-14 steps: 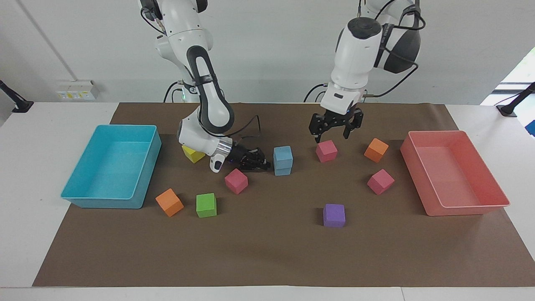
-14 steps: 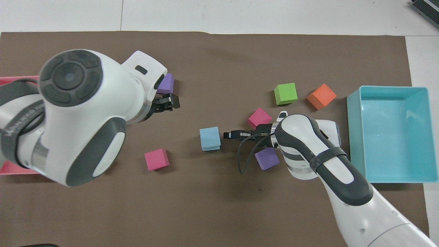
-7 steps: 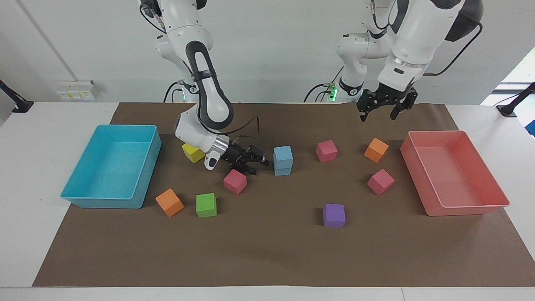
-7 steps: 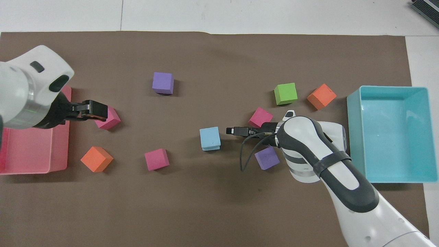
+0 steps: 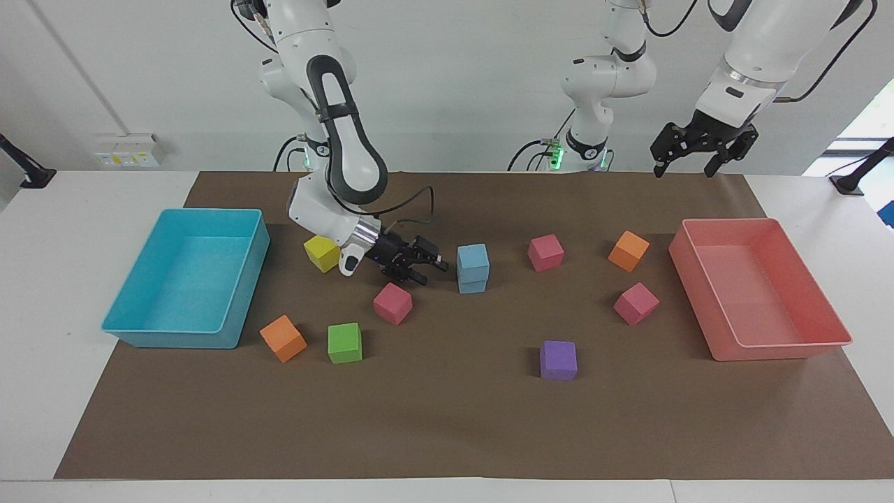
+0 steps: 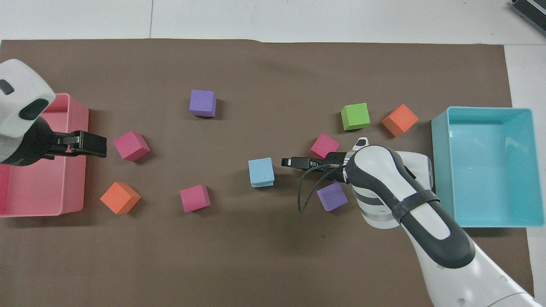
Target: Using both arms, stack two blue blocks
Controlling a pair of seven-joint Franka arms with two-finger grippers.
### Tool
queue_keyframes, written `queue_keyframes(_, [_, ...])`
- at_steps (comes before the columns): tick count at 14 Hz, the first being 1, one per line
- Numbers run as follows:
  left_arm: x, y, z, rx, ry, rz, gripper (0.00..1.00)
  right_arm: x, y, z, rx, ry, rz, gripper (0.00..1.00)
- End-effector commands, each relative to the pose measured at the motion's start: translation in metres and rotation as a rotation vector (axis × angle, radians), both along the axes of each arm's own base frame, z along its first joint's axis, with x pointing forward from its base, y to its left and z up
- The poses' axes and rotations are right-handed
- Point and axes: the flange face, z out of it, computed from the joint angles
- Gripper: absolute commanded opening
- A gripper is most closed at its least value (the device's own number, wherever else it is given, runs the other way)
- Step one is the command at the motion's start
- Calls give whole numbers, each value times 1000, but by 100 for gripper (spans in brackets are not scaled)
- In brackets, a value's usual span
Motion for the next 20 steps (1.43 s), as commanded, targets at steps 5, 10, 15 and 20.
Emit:
queue_keyframes(5, [-19, 7, 33, -7, -13, -11, 100, 2, -35, 72, -183, 47, -14, 84])
queue_keyframes(10, [-19, 11, 34, -9, -13, -24, 100, 13, -112, 134, -407, 101, -5, 87])
queue_keyframes(15, [-19, 15, 42, -18, -30, -25, 100, 30, -170, 212, -751, 134, 63, 87])
queue_keyframes(20, [-22, 17, 44, -20, -28, -20, 100, 33, -205, 292, -848, 146, 34, 91])
